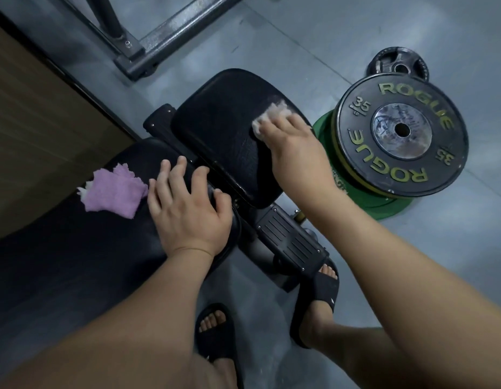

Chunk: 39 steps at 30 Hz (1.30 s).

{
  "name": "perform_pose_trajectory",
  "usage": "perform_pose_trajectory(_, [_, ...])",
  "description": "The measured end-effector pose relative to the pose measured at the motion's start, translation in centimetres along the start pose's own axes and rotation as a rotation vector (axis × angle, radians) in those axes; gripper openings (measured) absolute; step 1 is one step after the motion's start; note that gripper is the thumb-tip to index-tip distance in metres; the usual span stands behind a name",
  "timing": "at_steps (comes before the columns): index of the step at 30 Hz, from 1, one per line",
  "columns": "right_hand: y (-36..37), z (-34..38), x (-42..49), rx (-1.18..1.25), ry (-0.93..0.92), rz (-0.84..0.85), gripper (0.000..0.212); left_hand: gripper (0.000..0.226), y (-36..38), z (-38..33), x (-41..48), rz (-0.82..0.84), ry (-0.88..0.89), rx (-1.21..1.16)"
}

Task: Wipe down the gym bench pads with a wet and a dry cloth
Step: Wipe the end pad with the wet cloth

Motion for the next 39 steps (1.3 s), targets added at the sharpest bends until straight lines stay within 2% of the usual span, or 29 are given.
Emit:
perform_pose_trajectory(2, [-0.9, -0.9, -1.9, 0.055, 0.044, -0.089, 0.028, 0.045, 0.0, 0.0, 0.0, 0.008, -0.004, 0.002])
perform_pose_trajectory(4, [-0.8, -1.9, -1.3, 0.075, 0.113, -0.118, 0.027, 0.045, 0.0, 0.1, 0.0, 0.018, -0.006, 0.001])
perform_pose_trajectory(6, [-0.3, -2.9, 1.3, 0.138, 0.213, -0.082, 0.029, 0.045, 0.1, 0.1, 0.0, 0.019, -0.005, 0.003])
perform_pose_trajectory(10, [-0.4, -5.7, 5.0, 0.416, 0.447, 0.093, 0.037, 0.046, 0.0, 0.1, 0.1, 0.013, -0.004, 0.002])
perform_pose_trajectory(15, [-2.2, -8.1, -1.8, 0.609, 0.653, 0.087, 0.040, 0.044, 0.0, 0.0, 0.1, 0.022, 0.003, -0.004])
perform_pose_trajectory(19, [-1.6, -8.3, 0.0, 0.705, 0.664, 0.112, 0.045, 0.044, -0.1, 0.1, 0.1, 0.022, 0.002, -0.004])
perform_pose_trajectory(21, [-0.7, -8.2, 3.7, 0.738, 0.647, 0.203, 0.045, 0.045, -0.1, 0.1, 0.1, 0.019, 0.003, -0.009])
perform_pose_trajectory(25, [2.1, -8.1, 9.2, 0.836, 0.669, 0.583, 0.029, 0.045, 0.0, 0.1, 0.2, 0.012, 0.004, 0.000])
perform_pose_trajectory(28, [2.4, -8.1, 9.2, 0.908, 0.700, 0.670, 0.031, 0.046, 0.1, 0.1, 0.0, 0.015, 0.007, -0.001])
perform_pose_trajectory(34, [-0.7, -8.8, 2.4, 1.006, 0.777, 0.429, 0.031, 0.045, -0.2, -0.1, -0.1, 0.005, -0.001, -0.020])
perform_pose_trajectory(39, [-0.3, -9.0, -4.2, 1.112, 0.922, -0.044, 0.026, 0.042, -0.4, -0.1, -0.2, 0.011, -0.002, -0.033])
Point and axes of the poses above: each hand's wrist, its own x-axis towards the middle knuckle, its own y-axis out of the palm, z = x × y, the point moved 7 cm from there along x, towards the middle knuckle, and after that the axes turned 5 degrees about x, right-handed, at the moved point
